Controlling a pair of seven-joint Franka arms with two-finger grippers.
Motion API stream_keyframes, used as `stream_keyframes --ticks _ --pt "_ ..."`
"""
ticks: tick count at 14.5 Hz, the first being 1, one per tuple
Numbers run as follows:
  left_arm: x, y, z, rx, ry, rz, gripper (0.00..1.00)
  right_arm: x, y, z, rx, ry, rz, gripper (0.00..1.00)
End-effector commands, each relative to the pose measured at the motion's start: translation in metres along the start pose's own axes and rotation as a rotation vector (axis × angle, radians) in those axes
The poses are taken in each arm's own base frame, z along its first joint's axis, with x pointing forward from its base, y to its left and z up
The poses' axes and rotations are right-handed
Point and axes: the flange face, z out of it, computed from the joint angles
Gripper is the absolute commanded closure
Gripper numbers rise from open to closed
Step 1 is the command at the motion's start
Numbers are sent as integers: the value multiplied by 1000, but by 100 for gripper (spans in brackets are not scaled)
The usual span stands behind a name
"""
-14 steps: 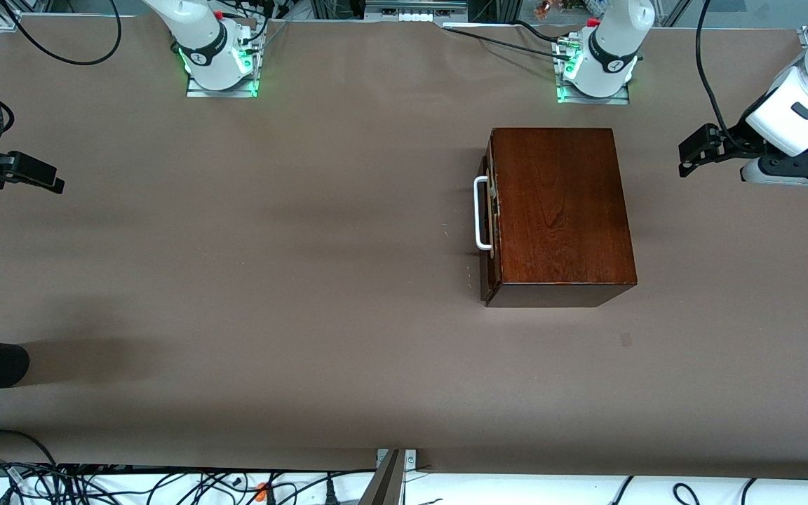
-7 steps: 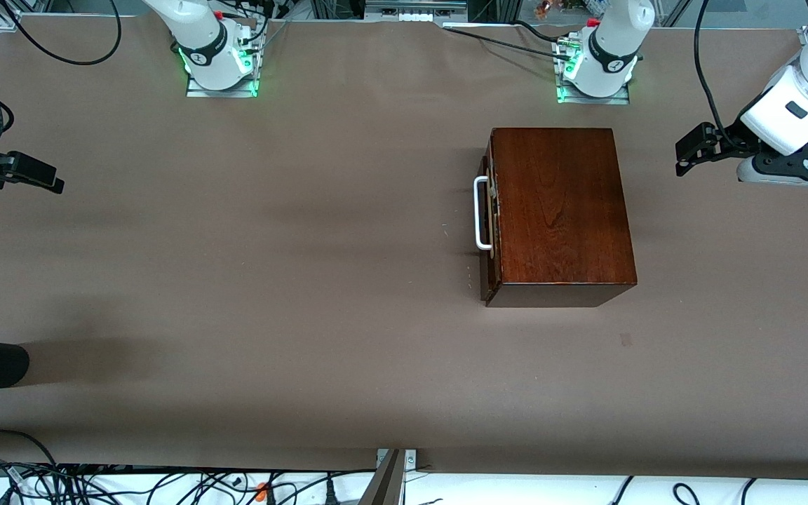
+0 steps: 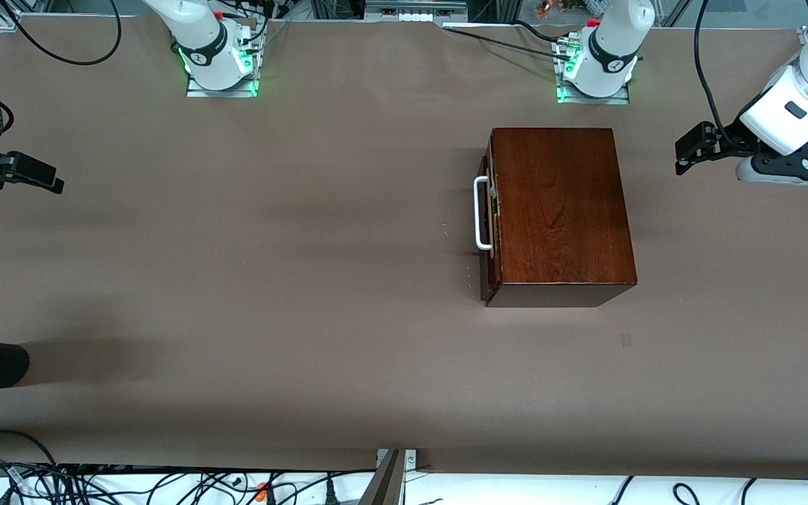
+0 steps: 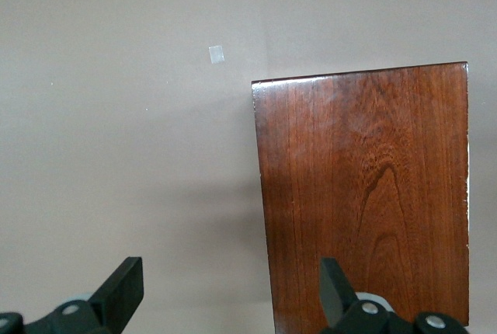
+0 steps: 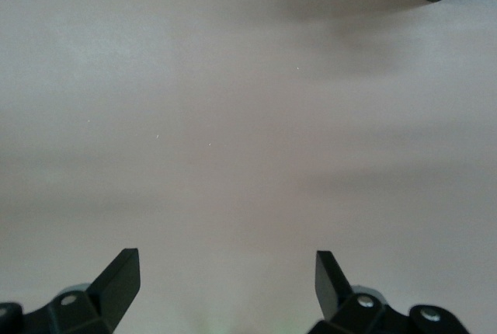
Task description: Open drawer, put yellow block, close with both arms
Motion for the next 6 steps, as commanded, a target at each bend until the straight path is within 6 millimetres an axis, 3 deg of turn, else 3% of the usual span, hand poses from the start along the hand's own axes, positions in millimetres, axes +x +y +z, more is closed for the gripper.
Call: stream_keyframes --ticks 1,6 --pt "9 2 -7 -5 -10 25 0 -7 1 -4 -10 12 8 0" --pt "11 7 -8 -5 -6 29 0 -6 0 -4 -10 14 6 0"
